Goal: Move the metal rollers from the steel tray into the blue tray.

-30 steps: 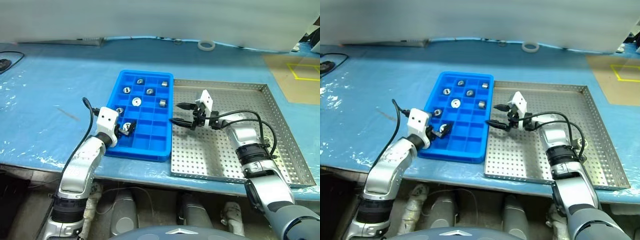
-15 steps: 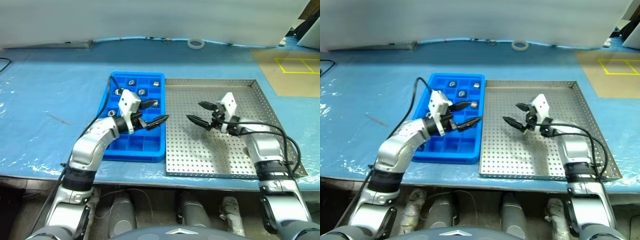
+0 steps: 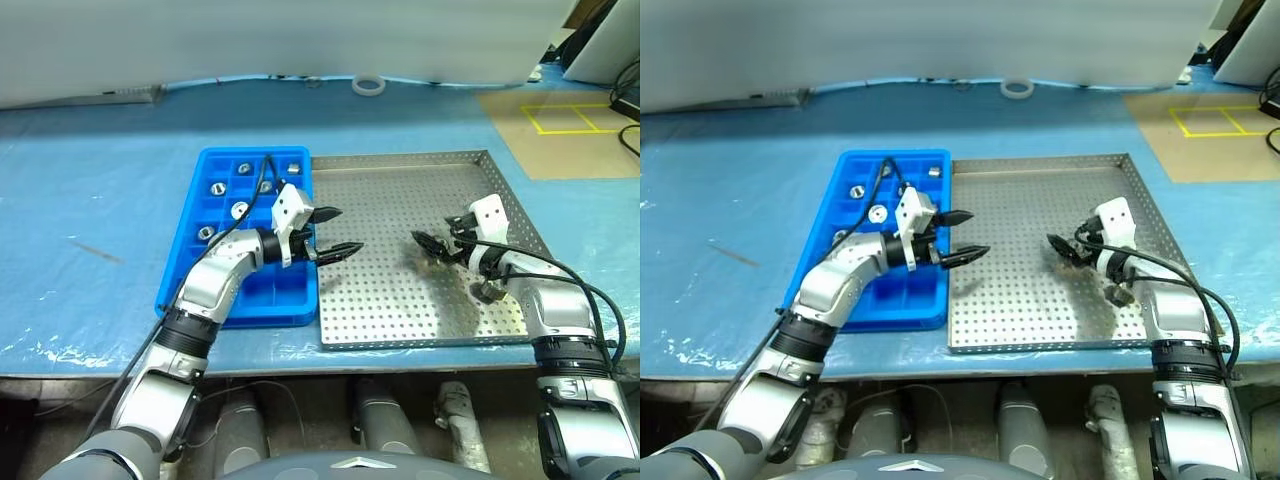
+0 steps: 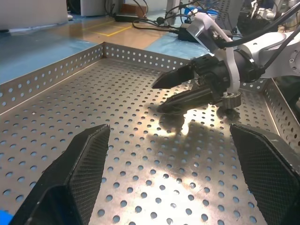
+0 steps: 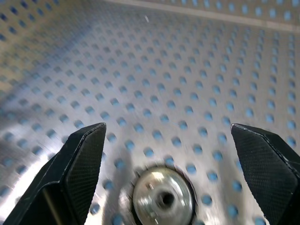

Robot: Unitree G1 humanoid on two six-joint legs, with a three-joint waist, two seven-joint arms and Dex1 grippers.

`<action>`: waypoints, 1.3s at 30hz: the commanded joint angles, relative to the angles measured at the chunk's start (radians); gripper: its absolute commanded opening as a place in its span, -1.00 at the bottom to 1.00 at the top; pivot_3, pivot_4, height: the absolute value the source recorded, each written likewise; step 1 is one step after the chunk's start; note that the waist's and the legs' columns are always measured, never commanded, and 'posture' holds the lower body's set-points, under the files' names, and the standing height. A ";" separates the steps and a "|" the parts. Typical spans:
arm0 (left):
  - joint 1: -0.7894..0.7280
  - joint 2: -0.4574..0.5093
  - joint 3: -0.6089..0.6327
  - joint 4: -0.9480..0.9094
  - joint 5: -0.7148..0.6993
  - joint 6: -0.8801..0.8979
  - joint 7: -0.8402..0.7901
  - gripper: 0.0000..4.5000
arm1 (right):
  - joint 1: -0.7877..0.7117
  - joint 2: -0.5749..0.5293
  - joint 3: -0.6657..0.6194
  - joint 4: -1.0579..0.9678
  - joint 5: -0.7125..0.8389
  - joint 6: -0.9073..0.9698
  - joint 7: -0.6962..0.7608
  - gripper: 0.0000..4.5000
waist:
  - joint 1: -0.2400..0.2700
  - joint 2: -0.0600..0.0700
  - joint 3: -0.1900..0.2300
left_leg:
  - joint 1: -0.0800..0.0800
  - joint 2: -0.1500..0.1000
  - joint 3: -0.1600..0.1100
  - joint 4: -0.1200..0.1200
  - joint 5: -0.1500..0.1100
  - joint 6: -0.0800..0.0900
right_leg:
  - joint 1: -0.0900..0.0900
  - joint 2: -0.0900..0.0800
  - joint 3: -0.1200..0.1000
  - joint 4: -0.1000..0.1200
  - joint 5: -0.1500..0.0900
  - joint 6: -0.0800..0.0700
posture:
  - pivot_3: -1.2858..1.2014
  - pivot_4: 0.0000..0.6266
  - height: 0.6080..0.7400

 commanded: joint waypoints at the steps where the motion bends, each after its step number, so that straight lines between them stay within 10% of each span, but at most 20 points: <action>1: 0.016 0.015 0.020 -0.042 -0.001 -0.011 0.007 0.94 | -0.014 -0.015 0.014 -0.003 0.003 0.031 0.016 0.82 | -0.001 0.000 0.000 | 0.000 0.000 0.000 0.000 0.000 0.000 | 0.000 0.000 0.000 0.000 0.000 0.000 | -0.22 -0.52 1.00; 9: 0.112 0.083 0.072 -0.145 -0.022 0.025 0.052 0.94 | -0.110 0.028 0.017 0.013 0.055 -0.042 0.098 -0.20 | 0.001 0.000 0.000 | 0.001 0.001 0.000 0.000 0.000 0.000 | 0.000 0.000 0.000 0.001 0.000 0.000 | -0.14 -0.52 1.00; 25: 0.514 0.135 0.286 -0.613 -0.073 0.156 0.332 0.94 | -0.585 0.332 0.152 0.485 0.054 -0.292 0.369 -0.19 | 0.092 0.001 0.000 | -0.001 0.011 0.000 -0.005 0.002 -0.004 | -0.003 0.003 -0.004 0.003 -0.004 -0.009 | 0.23 -0.52 1.00; 39: 0.694 0.140 0.340 -0.773 -0.081 0.186 0.447 0.94 | -0.651 0.387 0.241 0.762 -0.098 -0.474 0.481 -0.19 | 0.209 0.002 0.001 | -0.004 0.013 -0.004 -0.005 0.003 -0.007 | -0.002 0.003 -0.009 0.005 -0.005 -0.010 | 0.34 -0.52 1.00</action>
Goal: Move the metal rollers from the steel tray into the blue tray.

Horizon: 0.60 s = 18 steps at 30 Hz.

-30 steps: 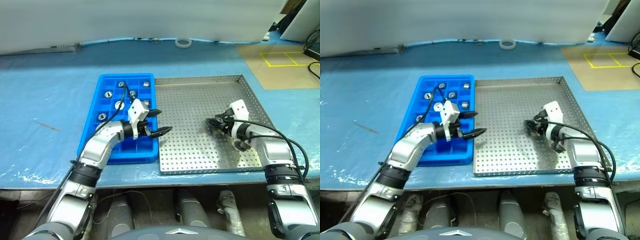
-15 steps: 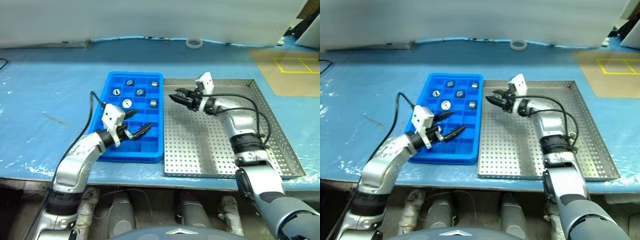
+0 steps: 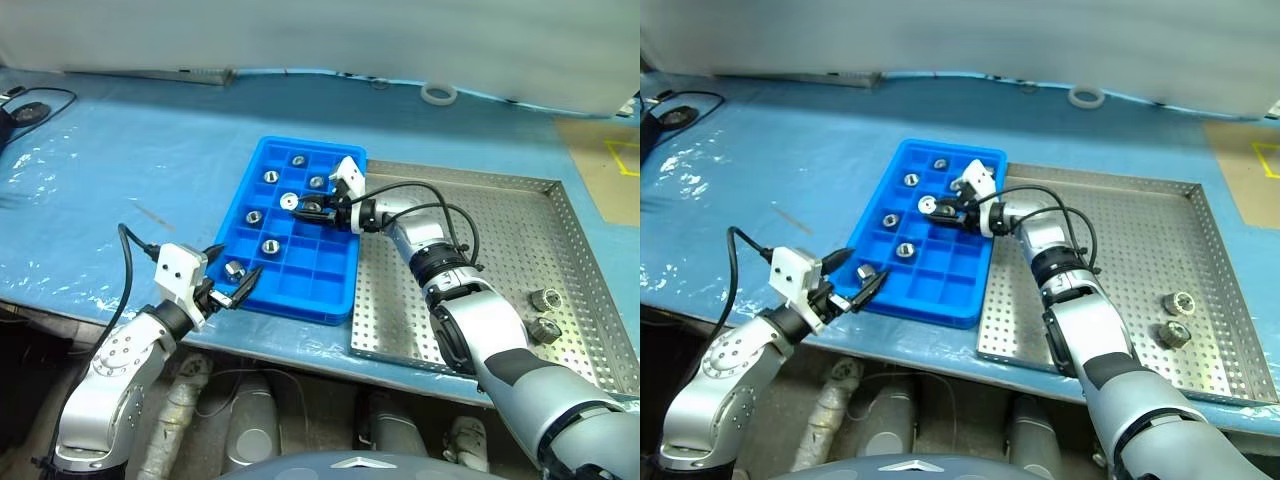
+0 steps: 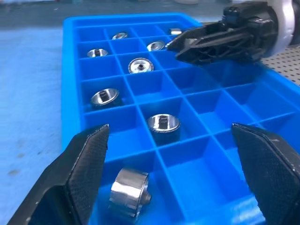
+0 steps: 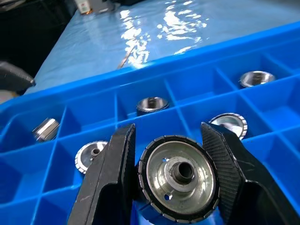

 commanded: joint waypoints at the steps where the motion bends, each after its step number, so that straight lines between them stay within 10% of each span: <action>1: -0.009 0.004 0.006 -0.044 -0.023 -0.005 0.005 0.94 | -0.011 -0.006 0.007 -0.012 -0.021 -0.040 0.023 -0.19 | 0.006 0.000 0.000 | 0.000 0.000 0.000 0.000 0.000 0.000 | 0.000 0.000 0.000 0.000 0.000 0.000 | 0.34 -0.52 1.00; 5: -0.056 0.010 -0.016 -0.024 -0.029 0.001 -0.002 0.94 | 0.005 -0.014 0.027 -0.007 -0.069 -0.081 -0.015 -0.19 | 0.007 0.000 0.000 | 0.000 0.000 0.000 0.000 0.000 -0.001 | 0.000 0.000 0.000 0.001 0.000 0.000 | 0.31 -0.52 1.00; 10: -0.125 0.024 -0.062 0.042 -0.021 -0.003 -0.038 0.94 | 0.016 -0.038 -0.022 -0.030 -0.050 -0.072 -0.059 0.66 | 0.006 0.000 0.000 | 0.000 0.000 0.000 0.000 0.001 -0.001 | 0.000 0.000 0.000 0.001 0.000 0.000 | 0.24 -0.52 1.00; 18: -0.366 -0.003 -0.183 0.286 -0.018 -0.051 -0.181 0.94 | 0.171 -0.187 -0.115 -0.285 0.004 0.037 -0.117 0.66 | -0.020 0.000 0.000 | 0.001 -0.001 0.001 0.004 0.001 -0.001 | 0.001 0.000 0.002 0.004 0.000 0.000 | 0.00 -0.52 1.00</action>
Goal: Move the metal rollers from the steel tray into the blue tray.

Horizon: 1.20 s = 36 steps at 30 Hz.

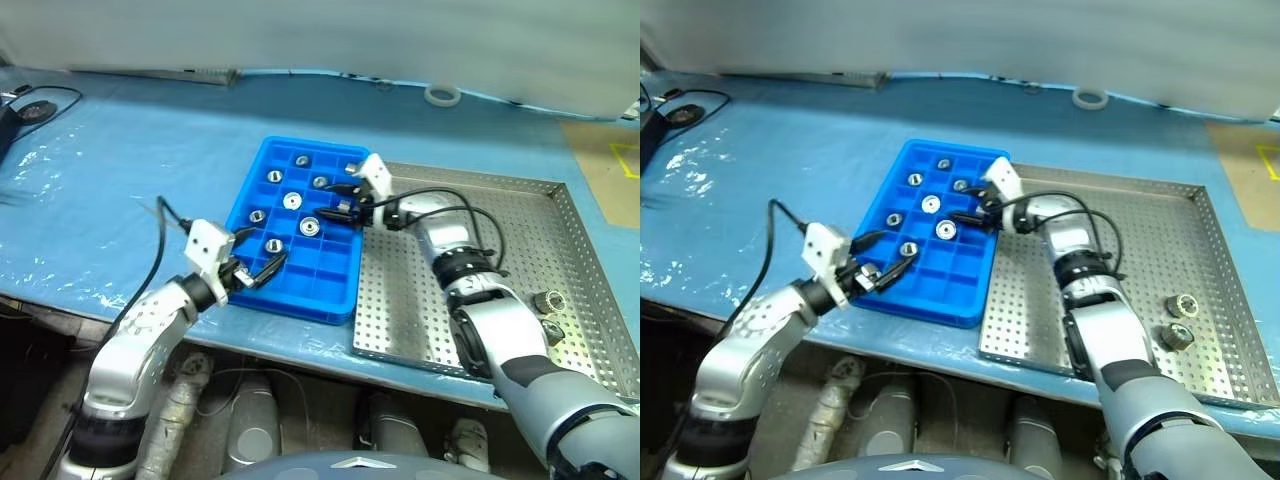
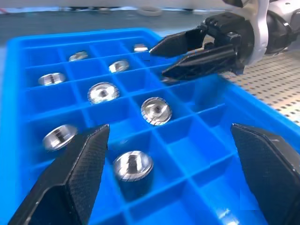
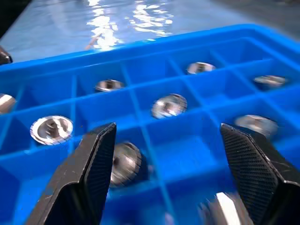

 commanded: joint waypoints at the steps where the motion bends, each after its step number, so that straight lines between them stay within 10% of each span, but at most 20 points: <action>1: -0.128 -0.023 -0.067 0.118 -0.001 -0.056 -0.096 0.94 | 0.122 -0.083 -0.071 -0.218 0.053 0.090 -0.038 0.66 | -0.020 0.000 0.000 | 0.001 0.000 0.000 0.000 0.000 0.000 | 0.000 0.000 0.001 0.001 0.000 0.000 | -0.05 -0.52 1.00; 20: -0.475 -0.187 -0.237 0.634 0.070 -0.262 -0.431 0.94 | 0.715 -0.283 -0.377 -0.964 0.154 0.522 -0.393 0.66 | -0.236 0.000 0.000 | 0.003 -0.001 0.004 0.008 -0.001 0.002 | -0.005 0.008 0.009 0.007 -0.005 0.010 | -0.42 -0.52 1.00; 36: -0.479 -0.195 -0.226 0.659 0.095 -0.262 -0.453 0.94 | 0.664 -0.247 -0.365 -0.892 0.213 0.676 -0.491 0.66 | -0.311 0.000 0.000 | -0.002 -0.001 0.004 0.012 -0.003 0.005 | -0.005 0.008 0.007 0.003 -0.005 0.011 | -0.40 -0.52 1.00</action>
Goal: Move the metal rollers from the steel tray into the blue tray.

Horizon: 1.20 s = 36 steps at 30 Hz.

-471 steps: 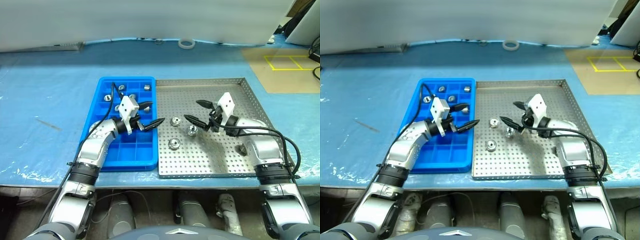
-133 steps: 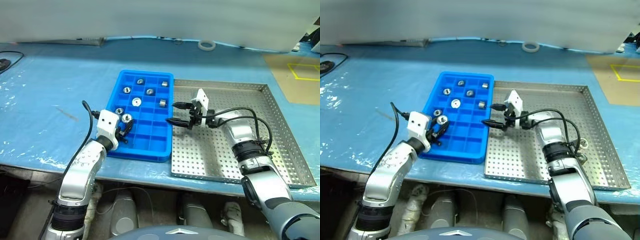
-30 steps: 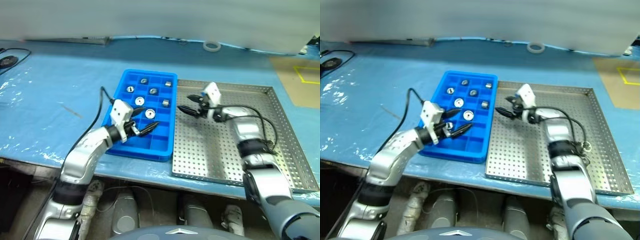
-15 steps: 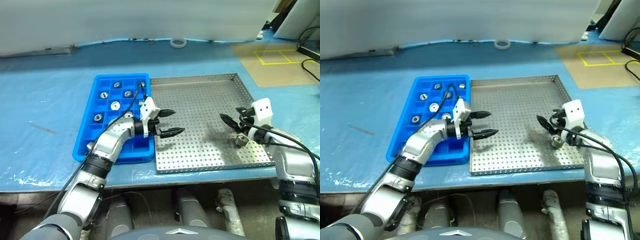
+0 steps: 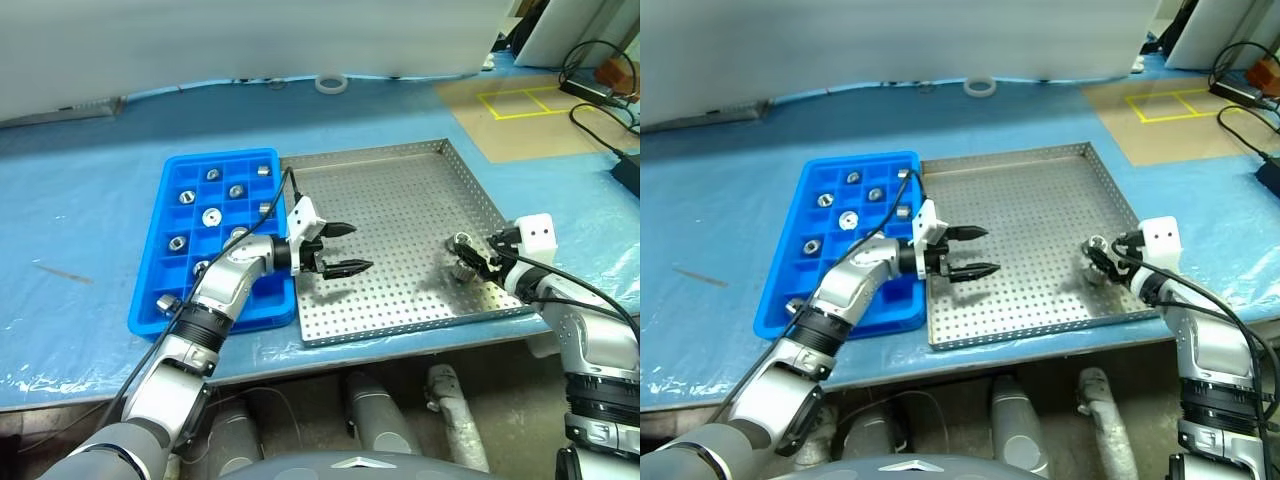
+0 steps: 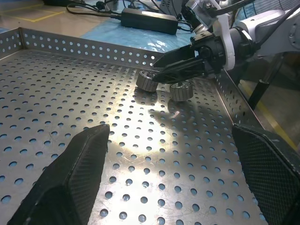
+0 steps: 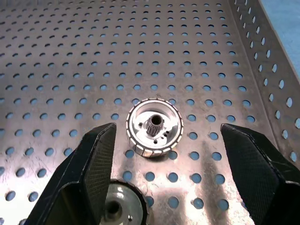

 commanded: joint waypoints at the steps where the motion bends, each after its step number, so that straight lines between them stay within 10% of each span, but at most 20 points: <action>1: 0.003 0.007 0.012 -0.037 0.002 -0.001 0.002 0.94 | -0.049 0.007 0.009 0.020 0.027 0.022 -0.010 0.66 | -0.002 0.000 0.000 | 0.000 0.000 0.000 0.000 0.000 0.000 | 0.000 0.000 0.000 0.000 0.000 0.000 | -0.39 -0.52 1.00; 6: 0.036 0.020 0.020 -0.088 -0.002 0.016 0.022 0.94 | -0.085 -0.017 0.070 0.114 -0.018 0.027 -0.020 0.66 | 0.000 0.000 0.000 | -0.001 0.001 0.000 0.000 -0.001 0.001 | 0.000 0.000 -0.001 0.000 0.000 -0.001 | -0.37 -0.52 1.00; 14: 0.046 0.036 0.045 -0.107 -0.001 0.021 0.067 0.94 | -0.155 -0.006 0.100 0.166 -0.015 -0.102 0.019 -0.27 | 0.004 0.000 0.000 | 0.003 0.001 0.000 -0.001 -0.001 0.001 | 0.004 0.000 -0.001 -0.001 0.000 -0.001 | -0.32 -0.52 1.00; 21: 0.153 0.090 0.111 -0.258 -0.019 0.052 0.154 0.94 | -0.377 0.089 0.144 0.267 0.030 -0.301 0.141 -0.27 | 0.017 0.000 0.000 | 0.004 0.001 0.000 0.000 0.000 0.000 | 0.000 -0.001 -0.001 0.005 0.001 -0.001 | -0.14 -0.52 1.00; 36: 0.614 0.193 0.367 -0.779 -0.088 0.197 0.443 0.94 | -0.672 0.267 0.424 0.607 0.041 -0.402 0.738 -0.27 | 0.246 0.000 0.000 | 0.001 0.005 -0.001 -0.014 0.003 -0.006 | -0.007 -0.003 -0.004 0.007 0.000 -0.019 | 0.26 -0.52 1.00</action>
